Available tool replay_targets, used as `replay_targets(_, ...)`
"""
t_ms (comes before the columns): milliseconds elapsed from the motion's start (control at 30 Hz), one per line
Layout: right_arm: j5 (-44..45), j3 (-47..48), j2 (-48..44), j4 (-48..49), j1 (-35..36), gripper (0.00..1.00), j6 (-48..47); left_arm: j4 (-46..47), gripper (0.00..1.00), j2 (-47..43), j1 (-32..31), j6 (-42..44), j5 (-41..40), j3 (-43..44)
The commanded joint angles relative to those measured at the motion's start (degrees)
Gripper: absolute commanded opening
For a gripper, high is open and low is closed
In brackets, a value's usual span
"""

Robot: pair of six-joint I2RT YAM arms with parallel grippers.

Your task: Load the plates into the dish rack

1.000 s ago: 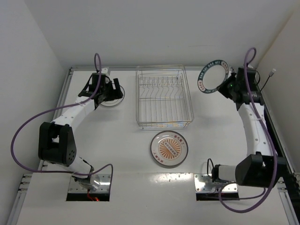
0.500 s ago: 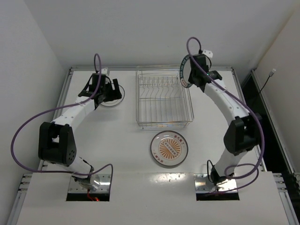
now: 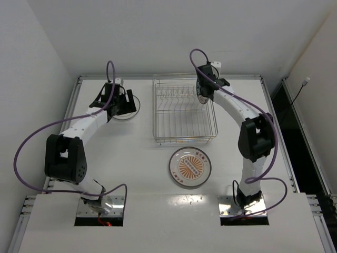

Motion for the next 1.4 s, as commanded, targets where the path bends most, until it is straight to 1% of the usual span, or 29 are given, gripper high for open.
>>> replay_targets(0,-2.1,5.2,3.5,-3.0,0.1,0.00,2.5,-1.6,0.72,0.7,0.2,-1.3,-5.6,3.3)
replay_targets(67,-4.1,5.2,4.2,-4.3,0.1,0.00,3.7,-3.2,0.76,1.2,0.2,-2.9,-8.2,3.8)
replay_targets(100,-6.4,5.2,4.2,-4.3,0.1,0.00,5.0,-3.2,0.83,1.7,0.2,-3.5,-10.5,3.8)
replay_targets(167,-10.4,3.1,3.5,-4.3,-0.6,0.00,6.3,-3.8,0.87,1.7,0.7,-4.9,-11.7,3.8)
replay_targets(200,-11.4,2.6,3.5,-4.3,-0.6,0.00,7.9,-3.8,0.92,1.7,1.2,-4.9,-11.7,3.8)
replay_targets(233,-12.4,2.0,2.9,-4.3,-0.6,0.00,7.9,-3.8,0.94,2.4,1.8,-5.8,-11.7,3.8)
replay_targets(300,-14.9,1.4,2.9,-4.3,-0.6,0.03,8.6,-3.8,0.99,3.0,3.4,-6.9,-11.7,3.8)
replay_targets(367,-14.9,1.4,1.2,-5.0,-0.6,0.11,8.6,-3.8,0.99,3.8,4.7,-7.4,-9.4,3.8)
replay_targets(400,-14.9,1.4,0.4,-5.0,-0.6,0.22,8.1,-2.8,0.99,4.3,6.1,-7.9,-8.1,3.2)
replay_targets(467,-14.9,1.4,-1.9,-5.7,-0.6,0.34,7.2,-1.3,0.99,4.9,8.0,-7.9,-3.1,1.5)
replay_targets(500,-14.2,1.4,-4.9,-6.2,-0.6,0.44,6.5,0.3,0.99,4.9,10.0,-8.6,-1.3,1.5)
replay_targets(567,-14.2,0.1,-8.5,-5.6,-0.1,0.51,5.3,2.3,0.99,6.5,12.5,-10.0,4.8,0.7)
replay_targets(600,-14.2,-0.7,-12.2,-5.6,-0.1,0.56,5.3,4.9,0.99,7.0,15.2,-11.4,7.3,-0.8)
replay_targets(633,-19.0,-1.2,-14.2,-4.4,-0.1,0.58,5.3,6.5,0.99,8.1,16.5,-12.2,12.8,-1.6)
replay_targets(700,-25.0,-3.3,-18.1,-0.5,-1.4,0.62,5.3,10.3,0.99,9.8,18.9,-14.4,18.5,-4.2)
replay_targets(733,-28.5,-3.8,-19.8,0.8,-1.4,0.65,5.3,14.0,0.99,11.0,20.6,-16.4,21.1,-5.0)
replay_targets(767,-30.1,-4.6,-22.8,3.0,-1.4,0.66,5.8,16.0,0.99,13.1,21.4,-17.6,25.7,-5.8)
replay_targets(800,-31.6,-4.6,-24.0,4.1,-1.4,0.67,5.8,19.7,0.99,14.4,22.0,-19.3,27.9,-7.0)
replay_targets(833,-34.2,-4.6,-25.0,5.1,-1.4,0.68,5.8,21.4,0.99,15.5,22.8,-20.1,31.3,-7.0)
replay_targets(867,-35.3,-5.2,-26.4,6.4,-1.4,0.68,6.3,22.5,0.99,17.8,22.8,-20.6,32.5,-7.0)
replay_targets(900,-37.4,-5.2,-26.4,6.4,-1.4,0.68,6.3,23.3,0.97,18.8,22.8,-20.6,33.2,-7.0)
replay_targets(1000,-39.4,-4.6,-27.7,7.1,-1.4,0.68,6.3,24.5,0.96,20.9,22.8,-20.6,33.7,-7.0)
replay_targets(1100,-41.0,-6.0,-29.1,8.7,-2.0,0.68,6.3,25.1,0.90,23.7,22.8,-20.6,34.2,-5.6)
replay_targets(1133,-41.6,-6.5,-29.8,9.6,-2.0,0.68,6.3,25.1,0.85,24.8,22.8,-20.6,34.9,-4.5)
replay_targets(1167,-41.6,-7.0,-29.9,10.2,-2.0,0.68,6.3,25.1,0.77,26.9,22.8,-20.6,36.3,-3.9)
replay_targets(1233,-42.9,-7.6,-30.4,10.7,-3.2,0.68,6.3,25.8,0.68,28.9,22.8,-20.6,38.0,-3.1)
replay_targets(1267,-43.4,-7.6,-30.4,10.7,-3.2,0.68,6.8,25.8,0.55,30.2,22.8,-20.6,38.6,-2.6)
replay_targets(1333,-43.4,-7.6,-30.4,10.7,-3.8,0.68,6.8,26.4,0.41,30.7,23.3,-21.1,39.6,-2.6)
replay_targets(1367,-44.0,-7.6,-30.4,10.7,-3.8,0.68,6.8,26.4,0.23,30.7,23.3,-21.1,39.6,-2.1)
